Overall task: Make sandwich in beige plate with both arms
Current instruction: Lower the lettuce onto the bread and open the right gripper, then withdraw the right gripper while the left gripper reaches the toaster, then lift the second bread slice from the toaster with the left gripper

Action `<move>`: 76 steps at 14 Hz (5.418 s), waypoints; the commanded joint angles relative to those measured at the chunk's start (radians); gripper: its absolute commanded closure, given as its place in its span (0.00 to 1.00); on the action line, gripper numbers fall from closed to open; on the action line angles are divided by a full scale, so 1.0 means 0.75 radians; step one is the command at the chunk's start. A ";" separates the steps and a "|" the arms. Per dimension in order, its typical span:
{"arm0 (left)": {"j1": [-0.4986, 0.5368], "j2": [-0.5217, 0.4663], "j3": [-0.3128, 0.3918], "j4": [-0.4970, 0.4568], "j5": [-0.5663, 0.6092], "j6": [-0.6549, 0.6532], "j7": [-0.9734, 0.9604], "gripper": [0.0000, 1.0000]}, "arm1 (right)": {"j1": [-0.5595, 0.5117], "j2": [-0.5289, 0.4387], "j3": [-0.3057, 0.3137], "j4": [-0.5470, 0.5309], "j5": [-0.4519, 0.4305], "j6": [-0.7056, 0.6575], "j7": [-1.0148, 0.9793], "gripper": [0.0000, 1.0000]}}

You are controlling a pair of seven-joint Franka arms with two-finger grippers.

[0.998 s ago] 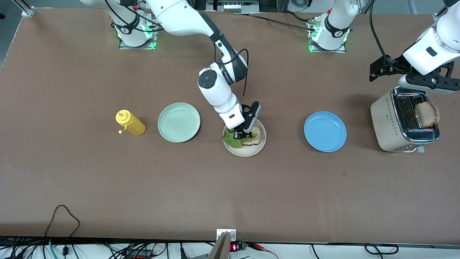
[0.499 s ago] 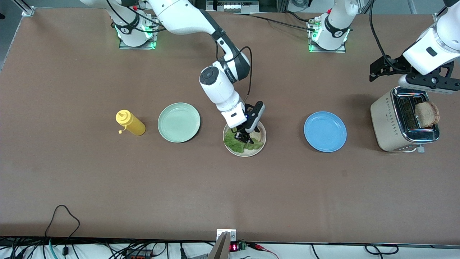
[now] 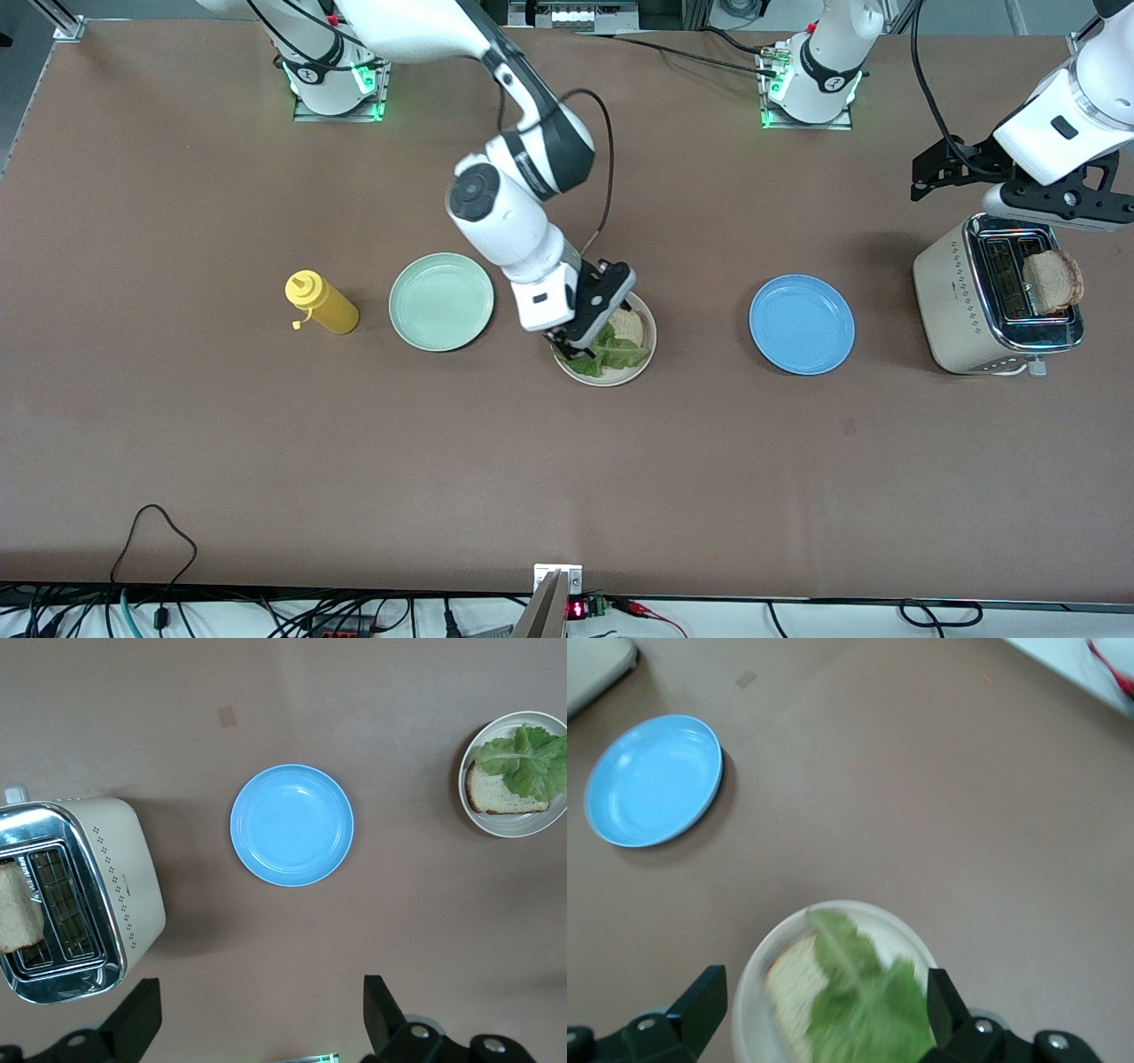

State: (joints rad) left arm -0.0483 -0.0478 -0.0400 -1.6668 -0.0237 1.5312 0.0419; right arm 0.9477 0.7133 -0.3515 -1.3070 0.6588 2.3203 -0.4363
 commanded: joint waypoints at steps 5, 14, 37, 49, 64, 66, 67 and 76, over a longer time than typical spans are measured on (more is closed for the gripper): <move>0.136 0.137 0.014 0.089 -0.018 -0.033 -0.162 0.00 | 0.021 -0.092 -0.320 0.066 -0.023 -0.433 0.259 0.00; 0.343 0.362 0.010 0.093 0.263 0.024 0.015 0.00 | -0.136 -0.115 -0.597 0.047 -0.054 -0.652 0.189 0.00; 0.707 0.581 -0.002 0.011 0.169 0.356 0.541 0.68 | -0.688 -0.200 -0.463 0.207 -0.250 -0.975 0.223 0.00; 0.694 0.544 -0.022 0.124 0.171 0.133 0.539 0.99 | -1.294 -0.770 0.485 -0.224 -0.807 -0.944 0.622 0.00; 0.582 0.593 -0.523 0.443 0.006 -0.276 0.410 0.99 | -1.260 -0.982 0.485 -0.470 -0.854 -0.842 0.686 0.00; 0.484 0.677 -0.523 0.443 -0.056 -0.277 0.404 0.99 | -1.257 -0.982 0.485 -0.464 -0.854 -0.852 0.690 0.00; 0.429 0.712 -0.523 0.445 -0.125 -0.272 0.368 0.99 | -1.257 -0.982 0.485 -0.462 -0.852 -0.852 0.690 0.00; 0.198 1.017 -0.521 0.390 -1.078 0.385 0.140 0.99 | -1.225 -0.967 0.483 -0.444 -0.903 -0.854 0.688 0.00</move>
State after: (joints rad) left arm 0.1353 0.6924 -0.4319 -1.3635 -0.7428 1.7293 0.1450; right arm 0.0199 -0.0094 0.0084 -1.6480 0.0045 1.6855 0.0642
